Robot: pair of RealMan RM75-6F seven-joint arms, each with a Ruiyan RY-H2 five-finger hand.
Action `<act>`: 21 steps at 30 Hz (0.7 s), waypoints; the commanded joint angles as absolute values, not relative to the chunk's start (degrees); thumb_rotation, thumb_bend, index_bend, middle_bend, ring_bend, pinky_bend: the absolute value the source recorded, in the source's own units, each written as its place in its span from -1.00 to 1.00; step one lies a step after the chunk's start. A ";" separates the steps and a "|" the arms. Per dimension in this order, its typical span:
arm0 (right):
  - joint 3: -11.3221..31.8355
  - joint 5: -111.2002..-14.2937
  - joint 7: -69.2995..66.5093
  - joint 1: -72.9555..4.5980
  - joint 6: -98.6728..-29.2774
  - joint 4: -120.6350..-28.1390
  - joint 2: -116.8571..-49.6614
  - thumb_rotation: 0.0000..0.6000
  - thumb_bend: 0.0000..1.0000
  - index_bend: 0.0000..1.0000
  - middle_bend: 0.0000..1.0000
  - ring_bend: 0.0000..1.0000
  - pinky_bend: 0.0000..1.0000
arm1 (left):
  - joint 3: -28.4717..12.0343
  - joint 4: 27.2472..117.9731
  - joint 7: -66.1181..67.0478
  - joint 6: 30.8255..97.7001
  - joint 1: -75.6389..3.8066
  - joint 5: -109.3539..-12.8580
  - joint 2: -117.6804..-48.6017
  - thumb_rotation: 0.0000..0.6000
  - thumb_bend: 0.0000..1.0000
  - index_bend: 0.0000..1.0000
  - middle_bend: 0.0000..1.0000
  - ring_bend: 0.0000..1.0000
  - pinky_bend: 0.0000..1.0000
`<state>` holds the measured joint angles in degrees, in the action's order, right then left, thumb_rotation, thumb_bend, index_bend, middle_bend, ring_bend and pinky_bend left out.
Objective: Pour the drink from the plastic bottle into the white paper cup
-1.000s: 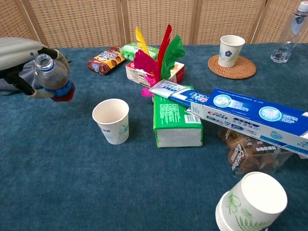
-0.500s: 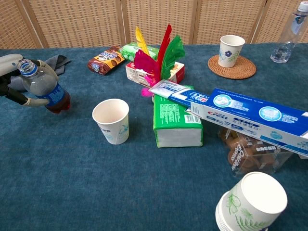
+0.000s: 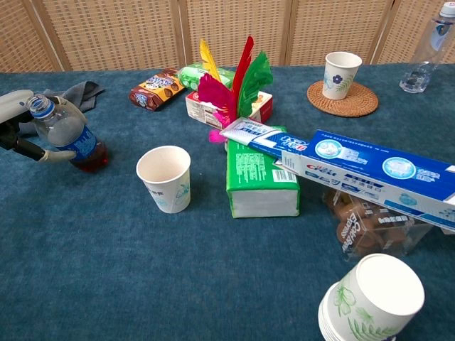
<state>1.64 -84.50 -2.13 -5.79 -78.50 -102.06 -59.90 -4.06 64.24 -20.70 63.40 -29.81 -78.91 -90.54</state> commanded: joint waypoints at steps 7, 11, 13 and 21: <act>1.62 -84.45 -2.42 -5.83 -78.42 -102.12 -59.78 1.00 -1.00 -1.00 -1.00 -1.00 -1.00 | -4.67 63.78 -20.16 62.69 -29.99 -79.28 -89.92 1.00 -0.40 -0.47 -0.79 -1.00 -0.45; 1.52 -84.51 -2.18 -5.90 -78.28 -102.13 -59.88 1.00 -1.00 -1.00 -1.00 -1.00 -1.00 | -5.16 63.77 -20.08 62.47 -30.05 -79.15 -89.78 1.00 -0.40 -0.52 -0.89 -1.00 -0.45; 1.50 -84.49 -2.09 -5.92 -78.22 -102.12 -59.93 1.00 -1.00 -1.00 -1.00 -1.00 -1.00 | -5.38 63.92 -20.23 62.28 -30.09 -79.03 -89.78 1.00 -0.40 -0.59 -0.96 -1.00 -0.45; 1.45 -84.23 -2.00 -6.08 -77.82 -102.08 -60.02 1.00 -1.00 -1.00 -1.00 -1.00 -1.00 | -5.93 64.54 -19.82 61.58 -30.41 -79.01 -89.49 1.00 -0.40 -0.71 -1.00 -1.00 -0.45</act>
<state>1.45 -84.23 -2.00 -6.08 -77.82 -102.08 -60.01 -5.92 64.57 -19.84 61.58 -30.40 -79.00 -89.49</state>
